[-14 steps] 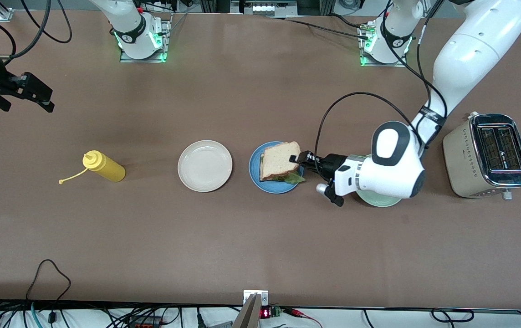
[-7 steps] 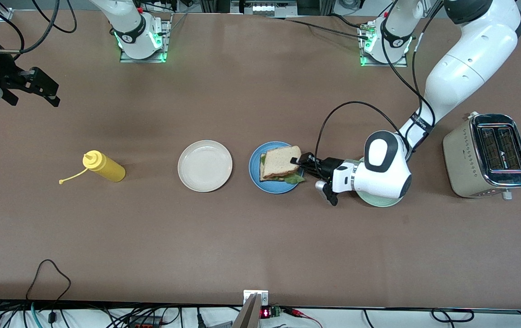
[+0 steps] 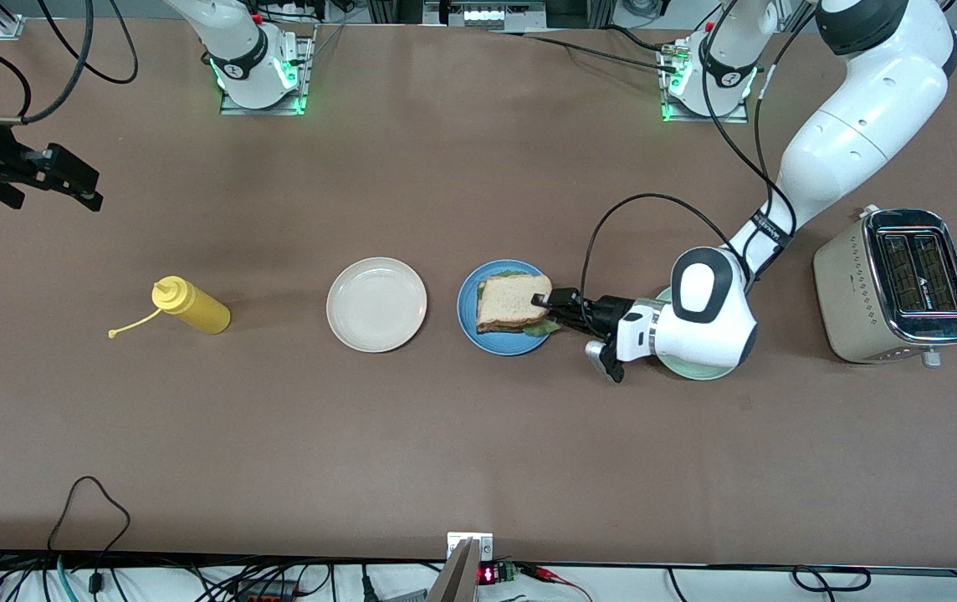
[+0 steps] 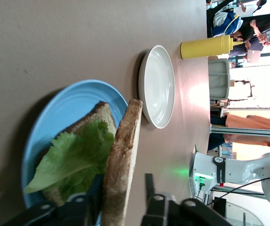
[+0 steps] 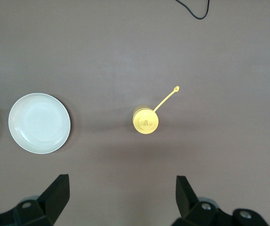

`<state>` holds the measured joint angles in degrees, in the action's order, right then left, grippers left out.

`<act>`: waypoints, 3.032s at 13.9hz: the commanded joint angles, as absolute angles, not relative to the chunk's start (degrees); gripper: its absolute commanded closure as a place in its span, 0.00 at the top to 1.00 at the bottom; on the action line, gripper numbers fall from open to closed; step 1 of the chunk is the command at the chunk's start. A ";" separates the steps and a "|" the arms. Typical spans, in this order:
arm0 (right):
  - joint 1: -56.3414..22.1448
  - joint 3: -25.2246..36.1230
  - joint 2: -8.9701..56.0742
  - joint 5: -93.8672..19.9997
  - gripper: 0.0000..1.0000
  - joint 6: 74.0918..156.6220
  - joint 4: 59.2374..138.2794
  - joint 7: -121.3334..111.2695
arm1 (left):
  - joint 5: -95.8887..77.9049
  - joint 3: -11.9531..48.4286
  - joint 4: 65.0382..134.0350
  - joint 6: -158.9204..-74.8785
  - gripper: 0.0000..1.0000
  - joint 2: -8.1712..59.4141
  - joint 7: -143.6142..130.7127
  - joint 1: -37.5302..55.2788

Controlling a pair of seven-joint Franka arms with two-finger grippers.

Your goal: Make sandwich in blue plate with both arms

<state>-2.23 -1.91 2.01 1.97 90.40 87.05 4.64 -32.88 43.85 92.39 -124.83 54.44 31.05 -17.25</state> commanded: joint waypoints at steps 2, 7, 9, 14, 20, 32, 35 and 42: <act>-2.11 -2.02 2.29 1.58 1.00 89.12 85.61 5.27 | -22.54 42.19 91.07 -117.27 1.00 48.61 28.14 -18.19; -1.93 -1.85 -1.04 1.49 1.00 94.11 91.12 5.27 | -6.97 42.10 84.47 -102.86 1.00 44.13 19.35 -18.37; -1.93 -1.85 -1.58 1.49 1.00 94.57 91.76 4.75 | -1.17 42.10 83.94 -99.24 1.00 40.36 17.15 -18.72; -1.85 -1.85 -1.05 1.58 1.00 93.78 90.88 2.81 | 15.87 42.10 83.94 -87.04 1.00 29.29 13.71 -19.25; -1.76 -1.67 -0.97 1.49 1.00 92.37 90.18 2.81 | 19.09 28.89 84.29 -82.70 1.00 13.73 13.89 -11.56; -2.02 -1.85 1.05 1.49 1.00 92.46 88.59 2.99 | 0.53 -3.43 96.77 -91.33 1.00 -1.85 1.32 4.75; -1.93 -1.85 0.97 1.58 1.00 92.81 88.24 2.99 | 1.14 -2.90 95.54 -91.23 1.00 -1.15 1.32 4.83; -2.02 -1.85 0.88 1.58 1.00 92.72 88.24 2.99 | 0.61 -2.81 94.22 -90.53 1.00 0.09 2.02 5.53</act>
<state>-2.26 -1.57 0.95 1.97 93.16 89.10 3.69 1.68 -2.42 95.81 -91.72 -0.80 1.93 4.83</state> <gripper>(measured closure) 0.000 0.000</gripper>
